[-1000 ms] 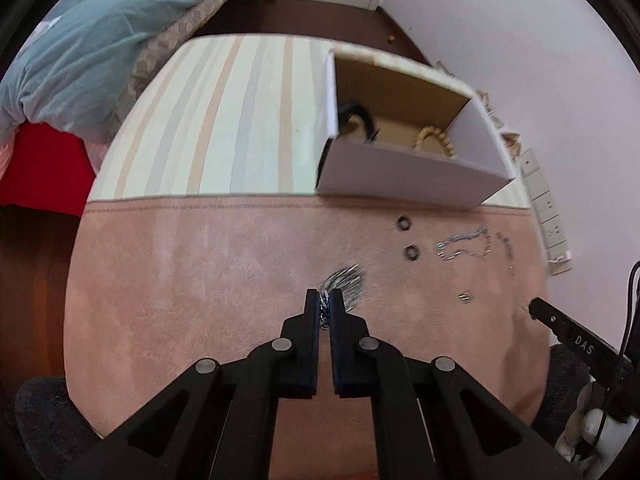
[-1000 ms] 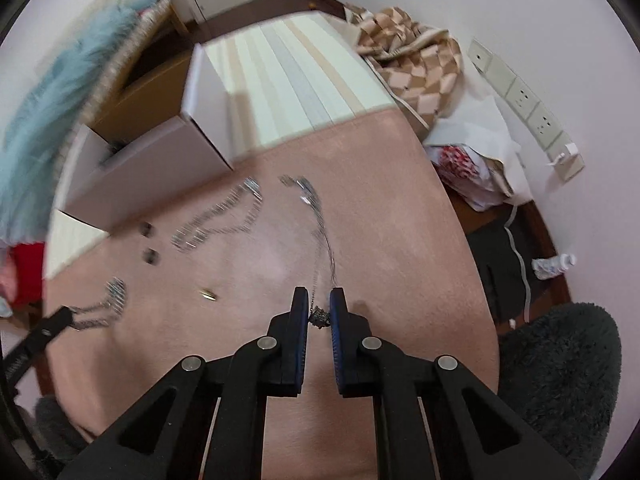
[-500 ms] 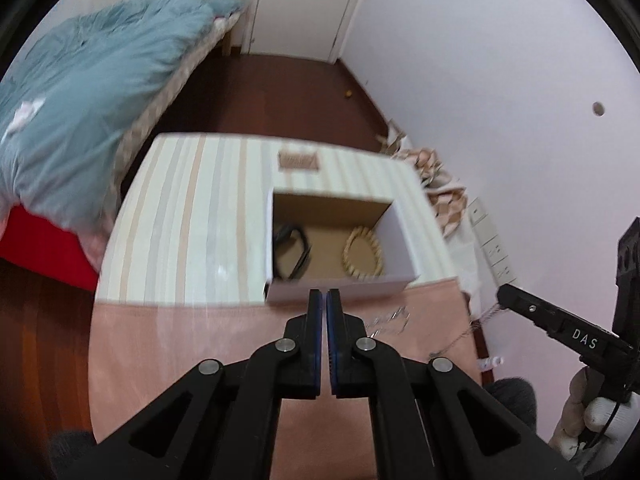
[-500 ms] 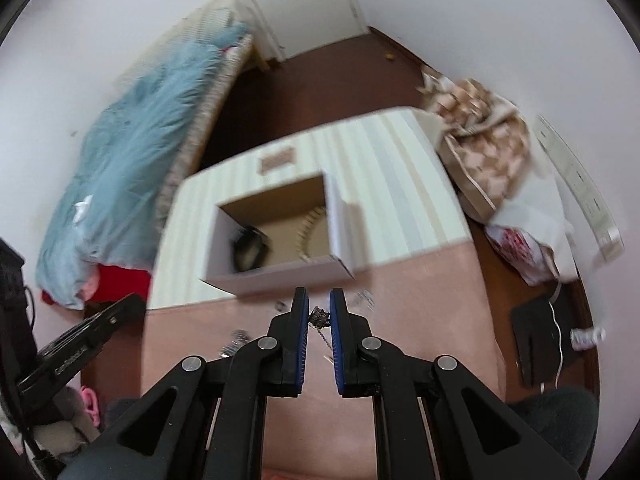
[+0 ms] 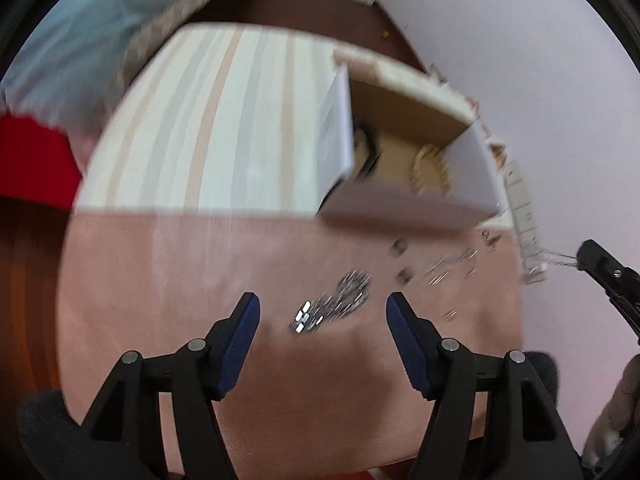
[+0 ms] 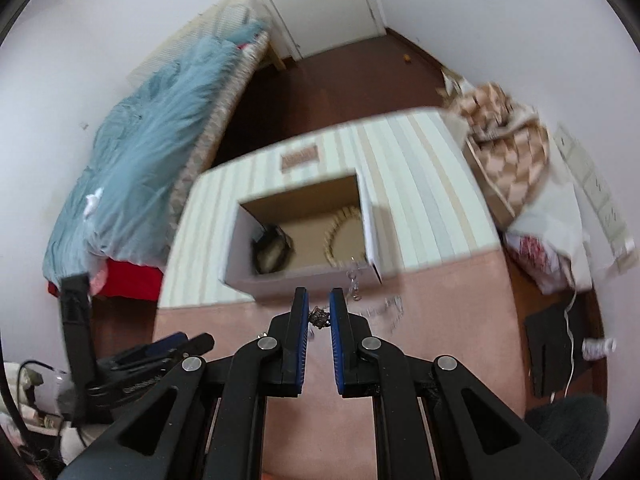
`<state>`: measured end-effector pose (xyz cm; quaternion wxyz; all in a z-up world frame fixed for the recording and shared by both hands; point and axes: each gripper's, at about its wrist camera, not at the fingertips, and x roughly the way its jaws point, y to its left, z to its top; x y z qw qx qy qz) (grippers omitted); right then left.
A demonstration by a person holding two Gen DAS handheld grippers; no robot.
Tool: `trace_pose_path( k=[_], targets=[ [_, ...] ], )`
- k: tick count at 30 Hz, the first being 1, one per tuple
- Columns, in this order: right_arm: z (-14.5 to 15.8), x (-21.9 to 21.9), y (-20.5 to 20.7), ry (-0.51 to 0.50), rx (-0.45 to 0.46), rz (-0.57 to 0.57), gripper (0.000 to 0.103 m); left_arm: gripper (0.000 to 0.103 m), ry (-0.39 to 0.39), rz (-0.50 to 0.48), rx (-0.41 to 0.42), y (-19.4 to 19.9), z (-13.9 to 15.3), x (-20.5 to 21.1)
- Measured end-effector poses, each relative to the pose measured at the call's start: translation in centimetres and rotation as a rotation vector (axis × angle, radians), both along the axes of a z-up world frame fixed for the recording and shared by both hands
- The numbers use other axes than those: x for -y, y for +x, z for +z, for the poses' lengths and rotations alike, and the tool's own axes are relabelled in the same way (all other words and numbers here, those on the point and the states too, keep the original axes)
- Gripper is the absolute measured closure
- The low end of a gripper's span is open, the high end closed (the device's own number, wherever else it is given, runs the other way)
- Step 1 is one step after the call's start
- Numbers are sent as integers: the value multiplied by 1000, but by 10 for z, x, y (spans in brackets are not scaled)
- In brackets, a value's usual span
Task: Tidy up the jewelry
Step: 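Carry the chain bracelet into the box and release while the right tool drops the necklace in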
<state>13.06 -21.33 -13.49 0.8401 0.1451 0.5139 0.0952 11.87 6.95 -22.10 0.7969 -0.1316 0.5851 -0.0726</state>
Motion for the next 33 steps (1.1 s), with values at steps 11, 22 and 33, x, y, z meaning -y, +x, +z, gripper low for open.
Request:
trace_pose_path(
  k=[11,22,33],
  targets=[
    [-76,27,-29,-47,-146,-80,92,42,219,-194,62,-15,-44,54],
    [-55,23,-28,5,-126,-64,92,94,126,-141,125,-20,-10,50],
    [44,14,10,122,43,17,92,94,-39,-92,284,1,103,28]
  ],
)
